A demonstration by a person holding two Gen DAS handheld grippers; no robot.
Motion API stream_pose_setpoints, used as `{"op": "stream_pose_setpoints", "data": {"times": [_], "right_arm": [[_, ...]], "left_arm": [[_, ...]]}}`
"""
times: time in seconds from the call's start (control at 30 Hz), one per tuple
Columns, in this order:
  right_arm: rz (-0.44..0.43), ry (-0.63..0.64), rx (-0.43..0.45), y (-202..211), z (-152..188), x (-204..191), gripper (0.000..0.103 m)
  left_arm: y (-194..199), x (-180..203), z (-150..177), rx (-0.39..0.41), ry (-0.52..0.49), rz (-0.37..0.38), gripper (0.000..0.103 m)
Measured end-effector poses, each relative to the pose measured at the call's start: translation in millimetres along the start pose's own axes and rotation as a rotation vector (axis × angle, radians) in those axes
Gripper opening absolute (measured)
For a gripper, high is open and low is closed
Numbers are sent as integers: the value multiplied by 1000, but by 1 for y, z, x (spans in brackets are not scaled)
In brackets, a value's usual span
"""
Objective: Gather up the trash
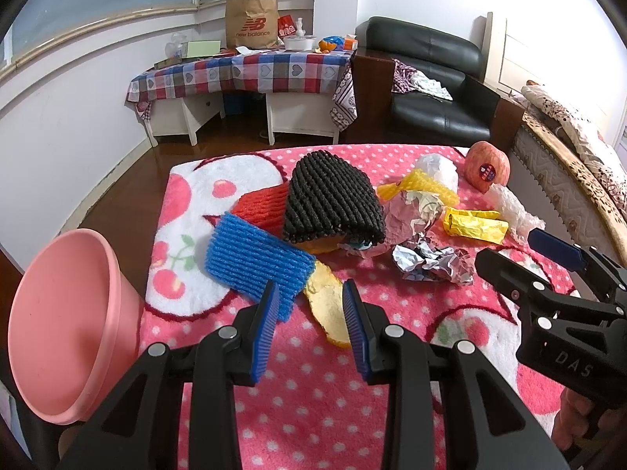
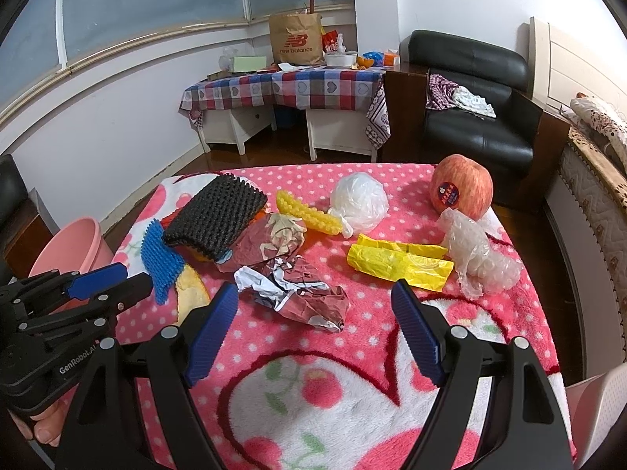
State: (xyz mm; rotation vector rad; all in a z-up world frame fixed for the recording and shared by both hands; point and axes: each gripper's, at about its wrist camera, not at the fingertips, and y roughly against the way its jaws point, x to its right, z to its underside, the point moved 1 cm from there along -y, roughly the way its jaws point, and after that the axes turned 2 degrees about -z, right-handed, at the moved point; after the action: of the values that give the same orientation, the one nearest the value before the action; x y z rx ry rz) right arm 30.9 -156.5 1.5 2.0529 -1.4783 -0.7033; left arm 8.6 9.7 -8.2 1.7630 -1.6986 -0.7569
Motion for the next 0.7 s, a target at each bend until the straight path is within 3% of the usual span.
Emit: {"op": "stream_pose_setpoints", "data": {"times": [0.7], "right_arm": [[0, 0, 2, 0, 1, 0, 81]], "left_arm": [[2, -4, 1, -1, 4, 0, 33]]}}
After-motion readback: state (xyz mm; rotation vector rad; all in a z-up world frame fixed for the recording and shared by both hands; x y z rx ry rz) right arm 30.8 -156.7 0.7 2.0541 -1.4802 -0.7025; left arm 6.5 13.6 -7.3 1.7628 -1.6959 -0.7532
